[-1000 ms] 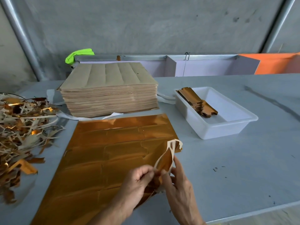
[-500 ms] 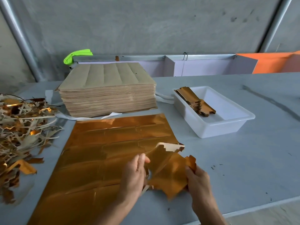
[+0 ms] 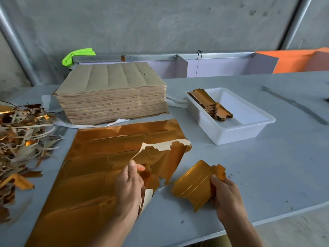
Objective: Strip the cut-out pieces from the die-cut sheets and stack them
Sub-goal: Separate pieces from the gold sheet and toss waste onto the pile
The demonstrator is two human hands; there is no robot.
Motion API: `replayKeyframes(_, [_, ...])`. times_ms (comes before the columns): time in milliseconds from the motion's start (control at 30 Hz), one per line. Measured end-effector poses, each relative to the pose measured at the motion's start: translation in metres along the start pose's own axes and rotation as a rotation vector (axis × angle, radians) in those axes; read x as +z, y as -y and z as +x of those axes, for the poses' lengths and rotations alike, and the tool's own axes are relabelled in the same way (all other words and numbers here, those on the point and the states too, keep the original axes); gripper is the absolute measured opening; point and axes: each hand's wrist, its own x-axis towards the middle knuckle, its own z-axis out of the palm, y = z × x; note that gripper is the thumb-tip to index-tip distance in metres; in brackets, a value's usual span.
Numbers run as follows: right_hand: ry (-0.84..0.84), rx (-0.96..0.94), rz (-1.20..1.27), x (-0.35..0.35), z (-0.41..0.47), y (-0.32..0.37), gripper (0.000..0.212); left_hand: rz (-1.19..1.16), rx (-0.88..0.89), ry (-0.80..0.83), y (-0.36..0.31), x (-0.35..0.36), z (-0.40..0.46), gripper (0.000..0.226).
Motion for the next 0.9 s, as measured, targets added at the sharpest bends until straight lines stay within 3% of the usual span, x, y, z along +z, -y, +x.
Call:
replayKeyframes(433, [-0.068, -0.109, -0.044, -0.008, 0.006, 0.013, 0.011, 0.059, 0.015, -0.022, 0.001, -0.002, 0.005, 0.039])
replayKeyframes(633, [-0.249, -0.384, -0.372, -0.002, 0.010, 0.010, 0.032, -0.032, -0.051, -0.056, -0.008, -0.001, 0.005, 0.040])
replayKeyframes(767, [-0.185, -0.495, -0.538, 0.027, 0.007, 0.007, 0.037, -0.095, -0.086, -0.019, -0.017, -0.003, 0.007, 0.039])
replayKeyframes(900, [-0.049, -0.410, -0.552, 0.058, 0.006, 0.005, 0.031, -0.127, -0.057, 0.044, -0.022, -0.007, 0.008, 0.041])
